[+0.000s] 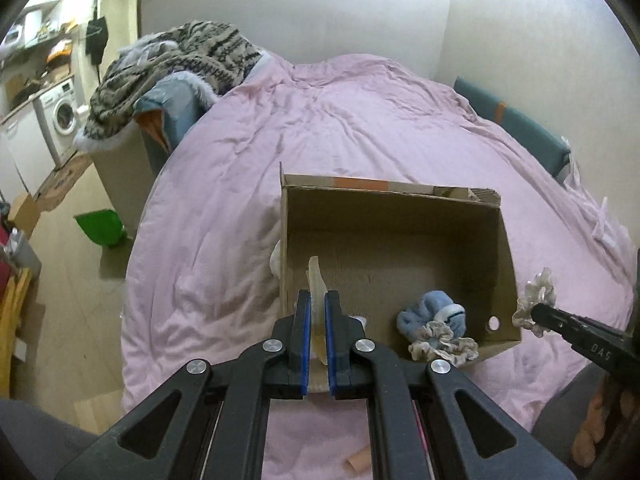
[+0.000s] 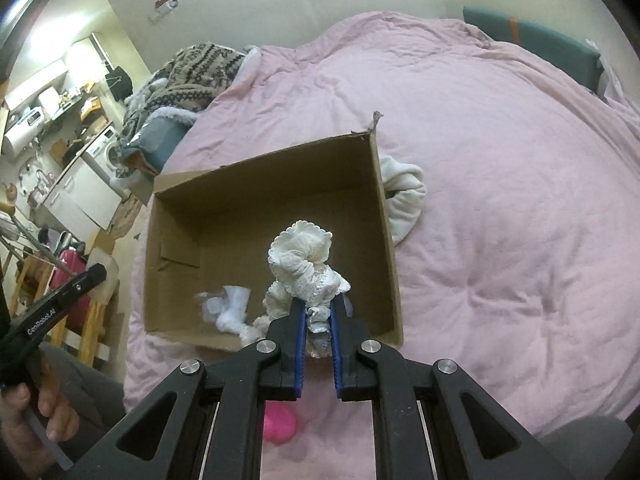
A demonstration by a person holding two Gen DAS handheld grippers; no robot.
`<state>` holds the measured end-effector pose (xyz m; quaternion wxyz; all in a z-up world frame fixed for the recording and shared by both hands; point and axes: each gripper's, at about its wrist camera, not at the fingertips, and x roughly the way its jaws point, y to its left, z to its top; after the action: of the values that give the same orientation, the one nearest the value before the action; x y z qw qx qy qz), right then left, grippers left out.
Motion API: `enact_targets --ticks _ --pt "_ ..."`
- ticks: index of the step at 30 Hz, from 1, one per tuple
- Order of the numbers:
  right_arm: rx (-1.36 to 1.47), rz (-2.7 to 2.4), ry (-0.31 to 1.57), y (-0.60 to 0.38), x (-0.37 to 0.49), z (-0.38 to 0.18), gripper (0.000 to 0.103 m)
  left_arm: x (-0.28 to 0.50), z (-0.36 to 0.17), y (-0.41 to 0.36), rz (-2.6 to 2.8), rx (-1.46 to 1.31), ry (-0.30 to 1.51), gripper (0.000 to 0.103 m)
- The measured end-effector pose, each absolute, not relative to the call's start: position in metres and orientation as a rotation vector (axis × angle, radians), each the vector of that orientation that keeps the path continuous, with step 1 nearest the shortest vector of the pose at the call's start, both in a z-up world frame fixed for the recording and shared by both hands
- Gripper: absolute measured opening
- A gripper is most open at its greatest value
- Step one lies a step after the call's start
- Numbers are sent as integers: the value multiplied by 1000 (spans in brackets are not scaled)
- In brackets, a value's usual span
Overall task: Organize soft objects
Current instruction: 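Carry the scrunchie into the box and open the right gripper while the left gripper drops the tan sponge in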
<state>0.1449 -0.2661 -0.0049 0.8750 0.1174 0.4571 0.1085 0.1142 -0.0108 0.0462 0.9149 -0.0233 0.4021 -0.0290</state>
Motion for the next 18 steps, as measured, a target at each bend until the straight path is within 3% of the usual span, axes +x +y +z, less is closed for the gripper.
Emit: enact_targets --ticks 18 --pt "254 177 1053 -264 163 -47 13 137 -5 -9 -81 -92 887 6"
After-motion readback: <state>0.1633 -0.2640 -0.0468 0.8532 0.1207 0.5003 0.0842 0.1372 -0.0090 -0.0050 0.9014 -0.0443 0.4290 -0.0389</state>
